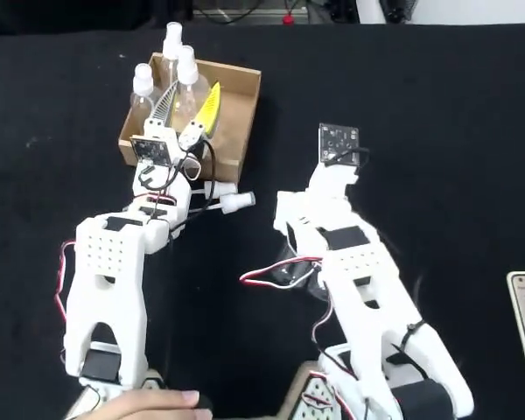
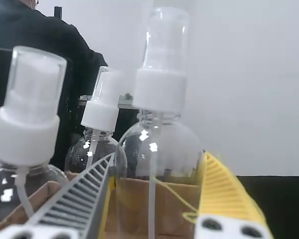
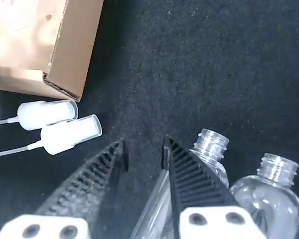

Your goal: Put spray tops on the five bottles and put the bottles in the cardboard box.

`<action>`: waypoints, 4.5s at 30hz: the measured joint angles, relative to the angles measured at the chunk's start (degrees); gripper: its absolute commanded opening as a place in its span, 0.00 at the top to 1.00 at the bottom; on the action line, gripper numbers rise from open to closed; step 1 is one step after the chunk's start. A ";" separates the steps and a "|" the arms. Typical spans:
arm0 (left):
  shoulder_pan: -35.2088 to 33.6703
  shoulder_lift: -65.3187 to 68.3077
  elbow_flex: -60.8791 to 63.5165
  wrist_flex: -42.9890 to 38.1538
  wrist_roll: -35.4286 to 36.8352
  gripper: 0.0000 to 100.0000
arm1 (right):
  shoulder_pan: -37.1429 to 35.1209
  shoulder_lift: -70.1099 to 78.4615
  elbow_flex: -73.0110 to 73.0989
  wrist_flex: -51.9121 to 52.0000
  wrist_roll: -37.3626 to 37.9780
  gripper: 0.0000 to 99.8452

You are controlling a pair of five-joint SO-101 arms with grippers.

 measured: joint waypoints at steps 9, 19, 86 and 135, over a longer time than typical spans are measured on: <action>0.00 -0.53 1.23 0.00 0.00 0.66 | 0.00 0.00 0.00 0.00 0.00 0.88; 0.00 -0.44 1.32 0.00 0.00 0.72 | 0.00 0.00 0.00 0.00 0.00 0.88; -16.79 -92.22 61.10 58.11 -3.69 0.72 | 0.00 0.00 0.00 -0.09 0.35 0.88; -3.16 -65.05 20.13 93.01 -10.90 0.72 | 0.00 0.00 0.00 -0.09 0.35 0.88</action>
